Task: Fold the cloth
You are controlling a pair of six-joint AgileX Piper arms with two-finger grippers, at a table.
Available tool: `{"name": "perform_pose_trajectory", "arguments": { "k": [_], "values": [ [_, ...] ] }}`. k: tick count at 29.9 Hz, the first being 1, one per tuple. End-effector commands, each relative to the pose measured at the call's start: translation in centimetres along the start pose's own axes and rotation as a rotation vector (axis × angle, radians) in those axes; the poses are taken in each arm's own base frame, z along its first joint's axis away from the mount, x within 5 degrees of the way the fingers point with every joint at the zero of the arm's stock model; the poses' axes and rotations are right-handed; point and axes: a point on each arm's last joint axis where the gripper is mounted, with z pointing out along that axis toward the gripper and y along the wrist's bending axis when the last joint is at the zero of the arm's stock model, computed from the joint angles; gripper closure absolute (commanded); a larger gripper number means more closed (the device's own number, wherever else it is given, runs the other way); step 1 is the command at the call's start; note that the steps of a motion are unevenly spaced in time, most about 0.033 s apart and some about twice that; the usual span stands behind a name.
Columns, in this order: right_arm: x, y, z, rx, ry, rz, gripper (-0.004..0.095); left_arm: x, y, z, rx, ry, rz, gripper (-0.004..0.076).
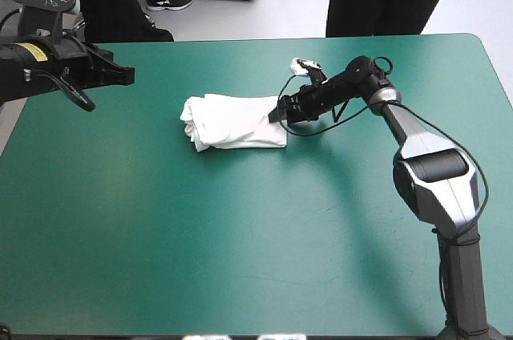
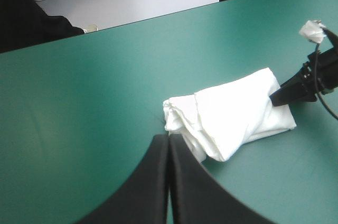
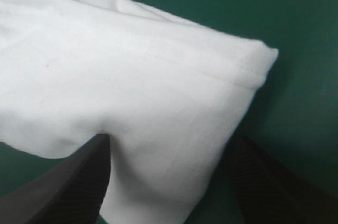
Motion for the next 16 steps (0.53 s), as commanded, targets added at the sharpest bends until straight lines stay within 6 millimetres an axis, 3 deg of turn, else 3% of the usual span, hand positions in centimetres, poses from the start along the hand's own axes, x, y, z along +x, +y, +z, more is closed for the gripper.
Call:
{"name": "perform_pose_trajectory", "arguments": {
  "k": [1,5,7,11,16],
  "values": [
    [-1.5,2.5,-1.8,-0.057,-0.089,-0.033,0.0285,-0.9,-0.3,-1.9,0.016,-0.111,-0.019,0.0741],
    [-1.2,2.3,-0.7,-0.069,-0.066,-0.022,0.0314,-0.9,-0.4,-1.9,0.027,-0.112,-0.018,0.0741],
    [-1.1,2.2,-0.5,-0.070,-0.062,-0.019,0.0422,-0.9,-0.4,-1.9,0.027,-0.112,-0.018,0.0741],
    [-0.8,1.8,-0.4,-0.031,-0.031,-0.043,0.0904,-0.9,-0.4,-1.9,0.027,-0.112,-0.018,0.0741],
    [-0.2,0.5,-1.5,0.087,0.046,-0.059,0.0906,-0.9,-0.5,-1.9,0.036,-0.110,-0.021,0.0741]
  ]
}}
